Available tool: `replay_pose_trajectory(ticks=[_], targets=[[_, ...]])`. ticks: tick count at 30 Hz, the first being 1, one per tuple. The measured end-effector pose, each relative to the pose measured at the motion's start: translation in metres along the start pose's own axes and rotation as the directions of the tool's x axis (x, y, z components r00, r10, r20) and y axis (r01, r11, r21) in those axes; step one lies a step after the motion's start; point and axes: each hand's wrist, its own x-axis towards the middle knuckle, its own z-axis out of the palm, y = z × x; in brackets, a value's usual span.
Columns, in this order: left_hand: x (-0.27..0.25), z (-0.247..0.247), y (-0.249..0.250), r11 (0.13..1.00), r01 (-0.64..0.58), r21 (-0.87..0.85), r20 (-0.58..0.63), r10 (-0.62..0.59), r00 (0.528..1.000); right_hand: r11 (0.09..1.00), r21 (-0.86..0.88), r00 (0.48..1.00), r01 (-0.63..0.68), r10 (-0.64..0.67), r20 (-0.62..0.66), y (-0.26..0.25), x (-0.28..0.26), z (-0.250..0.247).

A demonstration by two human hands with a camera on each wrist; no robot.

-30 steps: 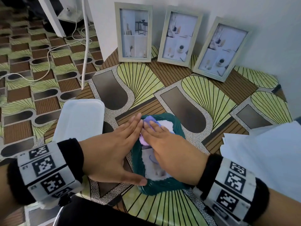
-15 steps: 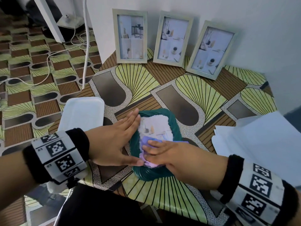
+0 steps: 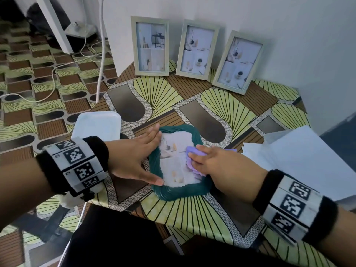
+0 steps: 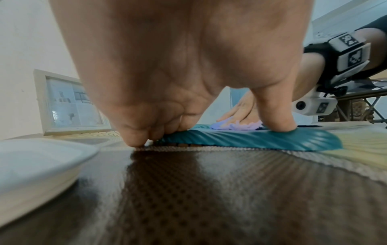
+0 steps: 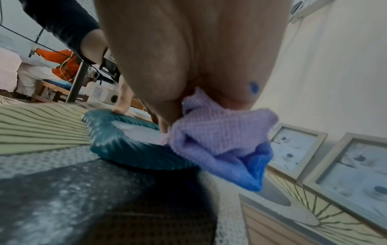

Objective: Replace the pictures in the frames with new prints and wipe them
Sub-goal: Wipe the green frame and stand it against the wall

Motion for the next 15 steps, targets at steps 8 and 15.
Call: replay_pose_trajectory(ticks=[8, 15], targets=[[0.002, 0.003, -0.003, 1.0, -0.015, -0.021, -0.009, 0.015, 1.0, 0.991, -0.046, 0.991, -0.126, 0.128, 0.042, 0.001, 0.035, -0.015], [0.004, 0.006, -0.006, 0.999, -0.036, -0.03, -0.029, 0.035, 0.999, 0.991, 0.084, 0.995, -0.103, 0.101, 0.023, -0.004, 0.062, -0.016]])
